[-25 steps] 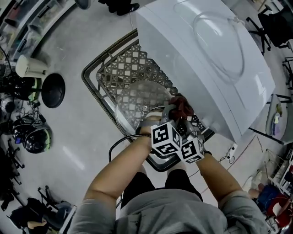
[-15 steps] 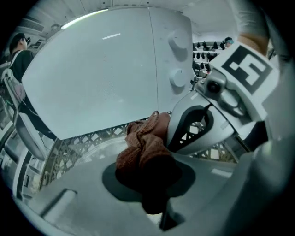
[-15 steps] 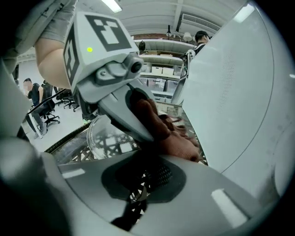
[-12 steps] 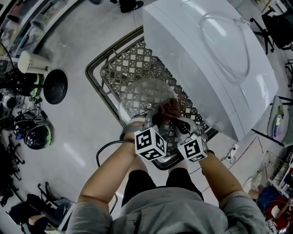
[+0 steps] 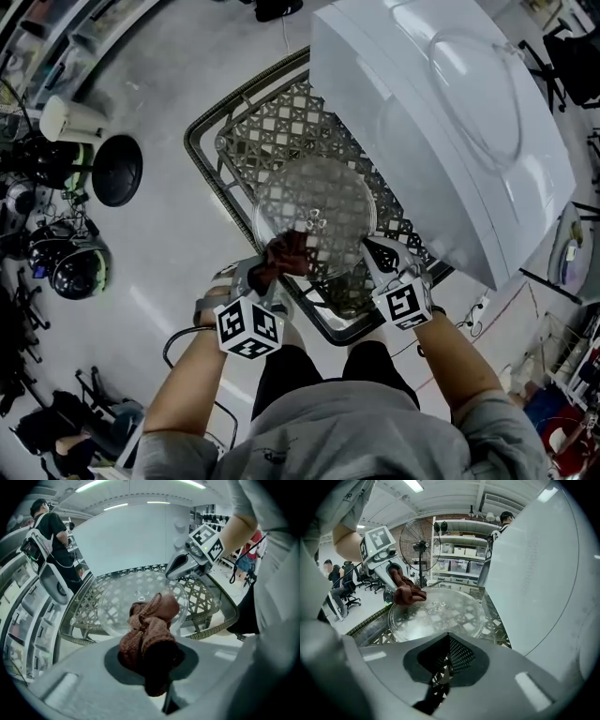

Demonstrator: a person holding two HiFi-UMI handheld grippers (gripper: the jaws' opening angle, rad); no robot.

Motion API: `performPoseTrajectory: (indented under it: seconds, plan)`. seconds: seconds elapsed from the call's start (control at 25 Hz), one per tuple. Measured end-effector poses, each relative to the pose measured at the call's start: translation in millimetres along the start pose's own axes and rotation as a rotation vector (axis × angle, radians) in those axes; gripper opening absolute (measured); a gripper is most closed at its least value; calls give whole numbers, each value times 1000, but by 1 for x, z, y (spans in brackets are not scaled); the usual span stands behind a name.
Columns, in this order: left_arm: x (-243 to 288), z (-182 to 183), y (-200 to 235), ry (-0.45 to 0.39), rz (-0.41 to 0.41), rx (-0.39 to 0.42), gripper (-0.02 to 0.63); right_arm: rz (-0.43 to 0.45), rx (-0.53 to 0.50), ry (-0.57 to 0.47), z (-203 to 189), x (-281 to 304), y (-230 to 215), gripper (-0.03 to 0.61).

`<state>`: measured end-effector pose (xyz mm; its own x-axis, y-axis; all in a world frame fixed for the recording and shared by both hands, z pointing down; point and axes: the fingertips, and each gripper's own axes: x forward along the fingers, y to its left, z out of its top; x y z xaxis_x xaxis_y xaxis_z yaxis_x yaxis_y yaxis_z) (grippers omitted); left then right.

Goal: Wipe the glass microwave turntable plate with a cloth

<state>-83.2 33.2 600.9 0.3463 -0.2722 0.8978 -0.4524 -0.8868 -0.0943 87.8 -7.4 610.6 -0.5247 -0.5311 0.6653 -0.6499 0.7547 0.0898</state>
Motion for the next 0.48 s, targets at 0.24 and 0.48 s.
performPoseTrajectory:
  seconds: [0.24,0.48]
  plan:
    - [-4,9,-2,-28,25,13,61,-1,-3,-1,0,0,1,6]
    - [6,88,-28,-227,-2,5,61,-4,-3,-2,0,0,0,6]
